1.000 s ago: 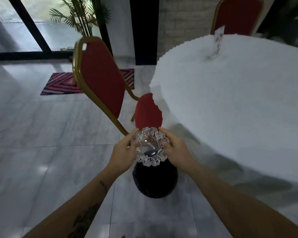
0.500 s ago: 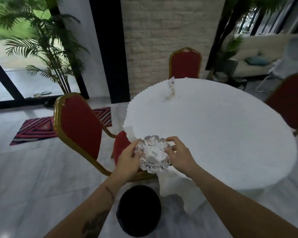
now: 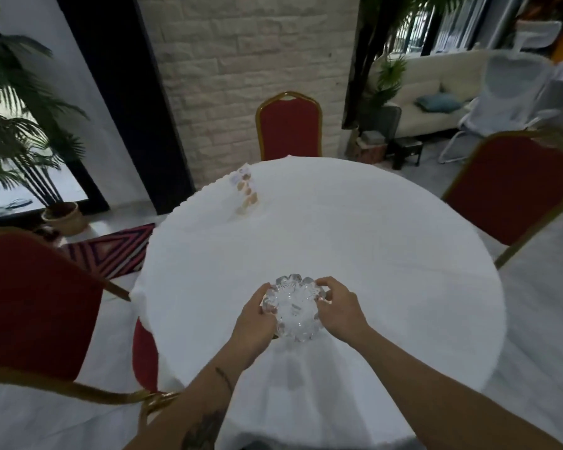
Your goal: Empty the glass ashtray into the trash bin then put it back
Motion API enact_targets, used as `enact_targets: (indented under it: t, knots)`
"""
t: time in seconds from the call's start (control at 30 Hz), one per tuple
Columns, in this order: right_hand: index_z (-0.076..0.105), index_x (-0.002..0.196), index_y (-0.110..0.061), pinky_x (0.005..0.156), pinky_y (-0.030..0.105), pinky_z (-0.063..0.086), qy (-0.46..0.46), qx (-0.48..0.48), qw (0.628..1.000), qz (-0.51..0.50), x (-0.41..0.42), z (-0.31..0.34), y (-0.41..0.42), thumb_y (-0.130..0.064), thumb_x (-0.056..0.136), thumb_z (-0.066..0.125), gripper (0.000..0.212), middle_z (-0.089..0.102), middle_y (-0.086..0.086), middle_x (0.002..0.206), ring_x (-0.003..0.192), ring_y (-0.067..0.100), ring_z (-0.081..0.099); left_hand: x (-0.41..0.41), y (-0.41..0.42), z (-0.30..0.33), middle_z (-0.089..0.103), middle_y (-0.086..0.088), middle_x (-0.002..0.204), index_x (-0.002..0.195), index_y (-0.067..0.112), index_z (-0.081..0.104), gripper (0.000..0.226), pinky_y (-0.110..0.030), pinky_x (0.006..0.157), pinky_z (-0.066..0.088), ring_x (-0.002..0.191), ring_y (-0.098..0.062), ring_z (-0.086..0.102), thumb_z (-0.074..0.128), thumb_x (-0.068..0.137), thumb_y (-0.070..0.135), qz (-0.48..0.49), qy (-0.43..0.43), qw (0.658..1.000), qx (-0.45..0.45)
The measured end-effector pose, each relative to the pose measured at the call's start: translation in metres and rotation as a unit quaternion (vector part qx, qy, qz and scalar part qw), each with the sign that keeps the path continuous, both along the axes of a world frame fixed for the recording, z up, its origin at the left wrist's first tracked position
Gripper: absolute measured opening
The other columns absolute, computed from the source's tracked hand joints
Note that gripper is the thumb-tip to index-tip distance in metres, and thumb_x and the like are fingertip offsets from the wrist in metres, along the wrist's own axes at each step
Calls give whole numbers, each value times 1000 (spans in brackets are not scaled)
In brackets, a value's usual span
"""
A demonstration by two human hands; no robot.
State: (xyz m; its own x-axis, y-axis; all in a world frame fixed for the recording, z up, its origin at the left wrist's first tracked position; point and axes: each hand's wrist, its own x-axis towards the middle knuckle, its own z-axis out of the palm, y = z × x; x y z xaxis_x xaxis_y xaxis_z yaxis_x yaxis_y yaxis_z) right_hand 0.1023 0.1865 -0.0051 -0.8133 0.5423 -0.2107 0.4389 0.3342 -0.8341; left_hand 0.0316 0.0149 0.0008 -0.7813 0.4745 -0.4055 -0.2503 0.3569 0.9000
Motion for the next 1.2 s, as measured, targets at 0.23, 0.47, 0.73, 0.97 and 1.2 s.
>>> enact_targets:
  t: [0.23,0.47,0.73,0.97,1.2]
  knots:
    - [61,112,-28,65,38,55,-45,17,999,-16,-20,-25,83,-7,84,53,36,67,-1,80,73,28,68,-16,92,-23,74,9,107,113,42,65,48,-43,90,61,100,-19,71,58,67,28,-11,31,995,-96]
    - [64,117,-32,77,37,56,-59,21,997,-41,-26,-44,114,-9,82,51,43,69,4,94,91,26,62,-16,135,-27,65,10,88,105,34,54,43,-28,77,52,87,-21,65,47,78,1,-16,73,981,-179]
    - [59,131,-24,86,30,48,-81,17,996,-23,-25,-56,123,-7,88,53,47,68,10,119,109,30,63,-13,144,-31,72,8,103,112,31,63,48,-38,90,57,96,-18,68,47,72,11,-23,117,973,-195]
    - [64,106,-16,73,29,39,-96,48,994,38,-23,-48,127,-8,82,47,31,70,3,99,93,28,59,-10,141,-37,69,9,114,122,32,61,44,-32,93,52,105,-17,64,58,81,15,-42,139,972,-187]
    - [43,146,-16,102,40,42,-122,190,969,102,-14,-25,119,-15,93,48,54,52,9,141,129,33,45,-12,115,-30,39,-4,158,153,15,33,58,-34,115,30,145,-25,37,48,98,21,-89,192,943,-258]
